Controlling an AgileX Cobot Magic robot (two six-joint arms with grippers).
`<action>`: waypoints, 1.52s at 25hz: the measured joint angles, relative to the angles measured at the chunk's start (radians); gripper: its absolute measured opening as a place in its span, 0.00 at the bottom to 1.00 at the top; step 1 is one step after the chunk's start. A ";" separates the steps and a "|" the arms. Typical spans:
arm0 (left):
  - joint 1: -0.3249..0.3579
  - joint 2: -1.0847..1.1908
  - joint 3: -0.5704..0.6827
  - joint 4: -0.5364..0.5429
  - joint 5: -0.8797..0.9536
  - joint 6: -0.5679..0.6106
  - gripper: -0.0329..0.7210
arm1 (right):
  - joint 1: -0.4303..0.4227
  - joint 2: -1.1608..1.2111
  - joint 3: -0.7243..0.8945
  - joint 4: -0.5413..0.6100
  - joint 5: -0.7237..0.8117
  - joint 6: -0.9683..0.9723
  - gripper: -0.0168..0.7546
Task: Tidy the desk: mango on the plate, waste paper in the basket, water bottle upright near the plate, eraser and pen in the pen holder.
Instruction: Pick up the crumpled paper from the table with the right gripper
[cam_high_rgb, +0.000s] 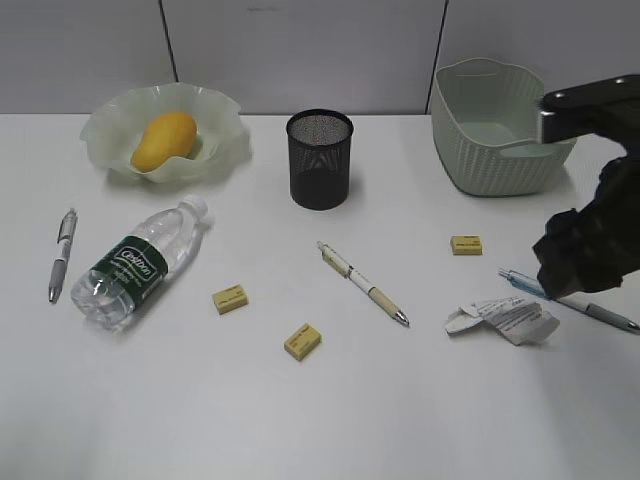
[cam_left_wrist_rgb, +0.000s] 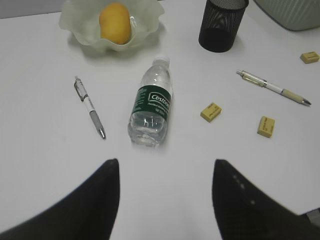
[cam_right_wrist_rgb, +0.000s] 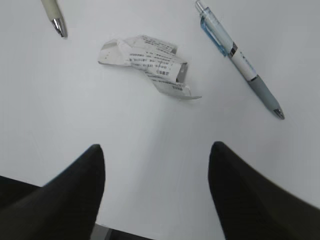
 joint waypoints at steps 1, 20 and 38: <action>0.000 0.000 0.000 0.000 -0.002 0.000 0.64 | 0.000 0.015 0.000 0.000 -0.008 0.002 0.72; 0.000 0.000 0.000 -0.001 -0.060 0.000 0.64 | 0.000 0.354 -0.079 -0.068 -0.112 0.008 0.82; 0.000 0.000 0.000 -0.004 -0.059 0.000 0.64 | 0.000 0.558 -0.183 -0.085 -0.085 0.002 0.46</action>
